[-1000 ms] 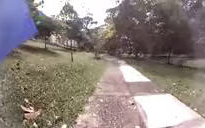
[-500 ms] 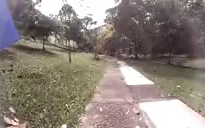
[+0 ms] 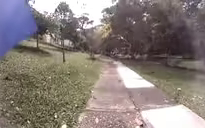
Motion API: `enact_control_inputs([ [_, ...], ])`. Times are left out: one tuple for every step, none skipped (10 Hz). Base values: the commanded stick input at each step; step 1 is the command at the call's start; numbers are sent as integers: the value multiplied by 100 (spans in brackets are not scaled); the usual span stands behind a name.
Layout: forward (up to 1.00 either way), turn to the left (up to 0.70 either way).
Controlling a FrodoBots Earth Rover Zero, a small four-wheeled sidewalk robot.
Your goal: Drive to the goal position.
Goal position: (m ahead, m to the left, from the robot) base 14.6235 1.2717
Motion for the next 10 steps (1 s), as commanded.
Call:
enact_control_inputs([
  [50, 0],
  [50, 0],
  [50, 0],
  [50, 0],
  [50, 0],
  [50, 0],
  [50, 0],
  [50, 0],
  [50, 0],
  [50, 0],
])
